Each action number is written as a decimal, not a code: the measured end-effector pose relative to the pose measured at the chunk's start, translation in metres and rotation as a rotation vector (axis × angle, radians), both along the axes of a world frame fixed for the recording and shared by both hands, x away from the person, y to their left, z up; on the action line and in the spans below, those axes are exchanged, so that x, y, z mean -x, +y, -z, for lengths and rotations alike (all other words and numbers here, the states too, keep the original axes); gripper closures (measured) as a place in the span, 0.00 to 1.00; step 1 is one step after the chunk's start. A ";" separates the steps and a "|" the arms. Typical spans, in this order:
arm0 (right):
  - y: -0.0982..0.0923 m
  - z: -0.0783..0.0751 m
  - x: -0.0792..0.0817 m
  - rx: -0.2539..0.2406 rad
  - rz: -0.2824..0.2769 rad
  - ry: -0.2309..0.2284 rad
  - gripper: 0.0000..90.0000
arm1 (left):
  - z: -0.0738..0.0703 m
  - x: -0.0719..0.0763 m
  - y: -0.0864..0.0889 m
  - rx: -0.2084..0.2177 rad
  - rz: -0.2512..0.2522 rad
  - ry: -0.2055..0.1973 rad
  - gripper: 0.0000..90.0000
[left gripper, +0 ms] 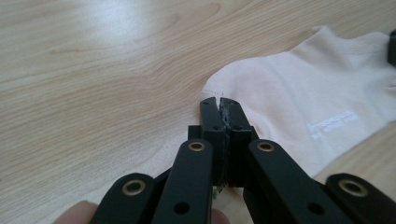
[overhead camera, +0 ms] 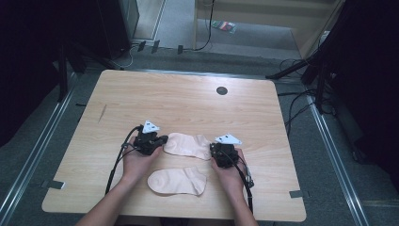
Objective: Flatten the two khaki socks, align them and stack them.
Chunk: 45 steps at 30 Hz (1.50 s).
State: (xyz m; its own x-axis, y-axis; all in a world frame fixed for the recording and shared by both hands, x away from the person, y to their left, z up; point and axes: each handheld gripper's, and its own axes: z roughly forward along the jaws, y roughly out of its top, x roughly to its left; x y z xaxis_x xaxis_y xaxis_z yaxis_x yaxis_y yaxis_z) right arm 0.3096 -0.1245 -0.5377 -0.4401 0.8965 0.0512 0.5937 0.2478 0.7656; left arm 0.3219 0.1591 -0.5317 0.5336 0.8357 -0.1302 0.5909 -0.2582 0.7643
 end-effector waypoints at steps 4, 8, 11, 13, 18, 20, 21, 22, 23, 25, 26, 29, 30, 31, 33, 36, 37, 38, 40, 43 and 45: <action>-0.005 -0.013 0.008 -0.043 -0.016 -0.018 0.98 | -0.013 0.017 0.009 0.042 0.002 -0.039 1.00; -0.008 -0.025 0.019 -0.071 -0.041 -0.031 0.98 | -0.023 0.035 0.018 0.070 0.002 -0.067 1.00; -0.005 -0.033 0.030 -0.076 -0.063 -0.042 0.98 | -0.029 0.049 0.022 0.069 -0.001 -0.098 1.00; -0.002 -0.037 0.037 -0.074 -0.079 -0.048 0.98 | -0.031 0.058 0.025 0.077 -0.002 -0.106 1.00; 0.006 -0.046 0.055 -0.076 -0.119 -0.062 0.98 | -0.031 0.084 0.034 0.107 -0.018 -0.114 1.00; 0.008 -0.048 0.062 -0.080 -0.139 -0.060 0.97 | -0.030 0.094 0.038 0.115 -0.023 -0.114 1.00; 0.010 -0.049 0.065 -0.078 -0.148 -0.058 0.98 | -0.029 0.099 0.040 0.115 -0.025 -0.114 1.00; 0.010 -0.049 0.069 -0.076 -0.155 -0.056 0.97 | -0.029 0.104 0.041 0.118 -0.025 -0.111 1.00; 0.012 -0.049 0.075 -0.079 -0.168 -0.048 0.97 | -0.028 0.109 0.042 0.116 -0.027 -0.110 1.00; 0.012 -0.049 0.079 -0.076 -0.172 -0.043 0.97 | -0.026 0.118 0.042 0.102 -0.021 -0.108 1.00; 0.012 -0.049 0.082 -0.073 -0.180 -0.042 0.97 | -0.025 0.122 0.042 0.101 -0.021 -0.108 1.00; 0.013 -0.046 0.090 -0.060 -0.191 -0.021 0.97 | -0.021 0.131 0.042 0.099 -0.015 -0.097 1.00; 0.013 -0.044 0.093 -0.055 -0.193 -0.014 0.97 | -0.019 0.133 0.041 0.098 -0.013 -0.094 1.00; 0.012 -0.043 0.095 -0.056 -0.193 -0.007 0.97 | -0.018 0.134 0.040 0.091 -0.006 -0.091 1.00; 0.010 -0.038 0.099 -0.063 -0.190 0.013 0.97 | -0.015 0.136 0.038 0.078 0.004 -0.083 1.00; 0.010 -0.033 0.104 -0.073 -0.192 0.024 0.97 | -0.012 0.140 0.036 0.071 0.017 -0.077 1.00; 0.011 -0.032 0.105 -0.059 -0.196 0.028 0.97 | -0.012 0.141 0.035 0.065 0.016 -0.078 1.00; 0.011 -0.031 0.106 -0.055 -0.200 0.032 0.97 | -0.012 0.142 0.034 0.058 0.021 -0.078 1.00; 0.011 -0.029 0.106 -0.059 -0.202 0.037 0.97 | -0.012 0.142 0.034 0.058 0.023 -0.077 1.00; 0.011 -0.025 0.105 -0.053 -0.201 0.046 0.97 | -0.011 0.142 0.031 0.025 0.026 -0.082 1.00; 0.011 -0.023 0.103 -0.047 -0.201 0.050 0.97 | -0.010 0.142 0.031 0.015 0.027 -0.074 1.00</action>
